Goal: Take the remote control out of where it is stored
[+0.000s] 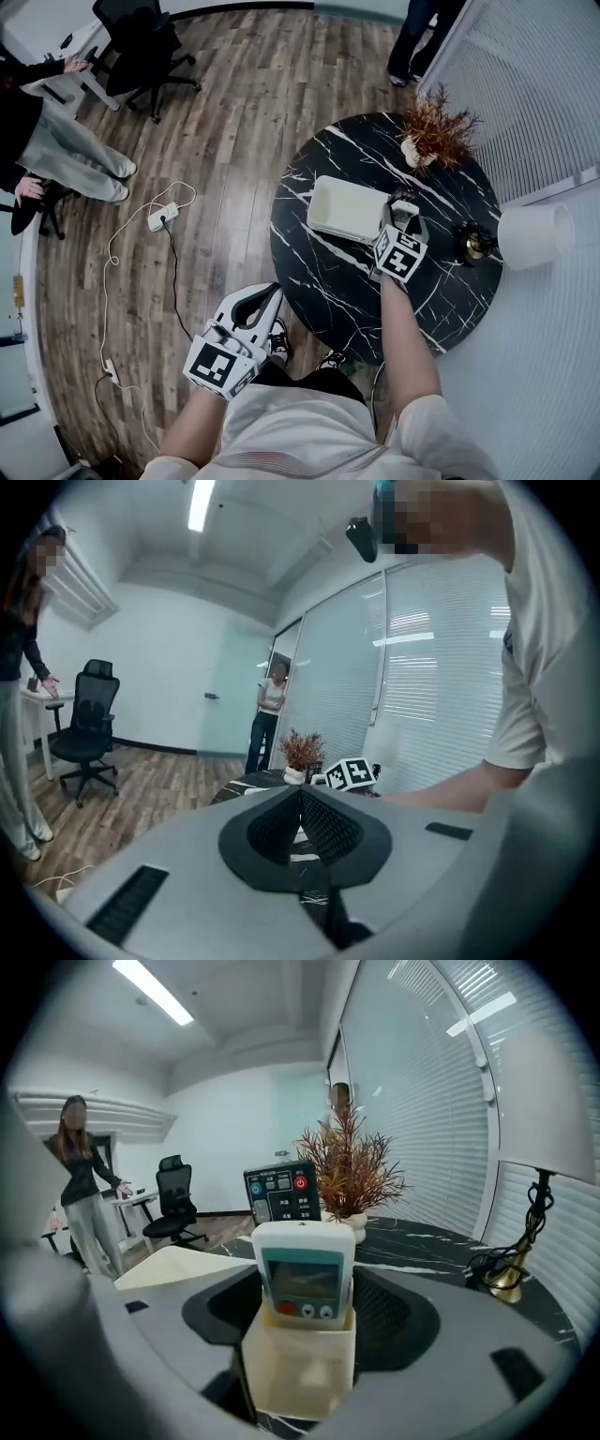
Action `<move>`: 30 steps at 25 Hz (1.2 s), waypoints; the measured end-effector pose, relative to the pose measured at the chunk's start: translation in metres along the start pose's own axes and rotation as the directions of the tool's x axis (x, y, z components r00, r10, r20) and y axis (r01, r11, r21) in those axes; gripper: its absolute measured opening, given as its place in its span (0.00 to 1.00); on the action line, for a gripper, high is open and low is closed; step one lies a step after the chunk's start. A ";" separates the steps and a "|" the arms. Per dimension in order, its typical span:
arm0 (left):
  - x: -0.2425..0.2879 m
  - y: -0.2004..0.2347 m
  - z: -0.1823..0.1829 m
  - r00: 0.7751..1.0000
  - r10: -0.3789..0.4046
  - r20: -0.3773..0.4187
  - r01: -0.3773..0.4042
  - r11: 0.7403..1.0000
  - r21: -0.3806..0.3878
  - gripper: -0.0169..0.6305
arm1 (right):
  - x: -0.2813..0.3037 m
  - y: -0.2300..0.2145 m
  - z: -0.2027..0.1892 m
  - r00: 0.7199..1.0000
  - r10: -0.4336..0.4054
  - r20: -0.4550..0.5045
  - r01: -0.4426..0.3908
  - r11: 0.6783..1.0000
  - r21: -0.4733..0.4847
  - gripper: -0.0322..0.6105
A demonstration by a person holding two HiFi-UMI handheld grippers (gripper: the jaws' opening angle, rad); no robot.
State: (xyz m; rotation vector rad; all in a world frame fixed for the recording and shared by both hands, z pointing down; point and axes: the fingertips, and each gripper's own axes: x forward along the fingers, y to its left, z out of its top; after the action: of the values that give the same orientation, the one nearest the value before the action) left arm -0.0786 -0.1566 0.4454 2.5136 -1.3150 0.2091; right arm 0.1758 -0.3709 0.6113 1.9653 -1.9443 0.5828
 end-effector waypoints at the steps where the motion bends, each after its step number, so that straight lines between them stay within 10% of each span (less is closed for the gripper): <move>1: 0.000 -0.001 -0.001 1.000 -0.002 -0.003 0.002 1.000 0.000 0.04 | 0.001 0.000 0.000 1.000 -0.003 0.000 0.003 1.000 0.008 0.49; 15: -0.003 -0.006 -0.001 1.000 -0.030 0.000 0.030 1.000 -0.002 0.04 | -0.009 -0.003 0.022 0.999 -0.008 0.048 0.006 0.999 0.039 0.49; 30: -0.002 -0.024 0.005 0.998 -0.058 0.035 0.058 0.998 0.008 0.04 | -0.093 -0.002 0.129 0.961 0.111 0.252 -0.122 0.992 0.029 0.49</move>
State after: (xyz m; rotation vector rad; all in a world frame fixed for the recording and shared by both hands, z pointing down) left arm -0.0605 -0.1439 0.4353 2.5685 -1.2544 0.1575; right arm 0.1871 -0.3536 0.4537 2.0463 -2.2280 0.4268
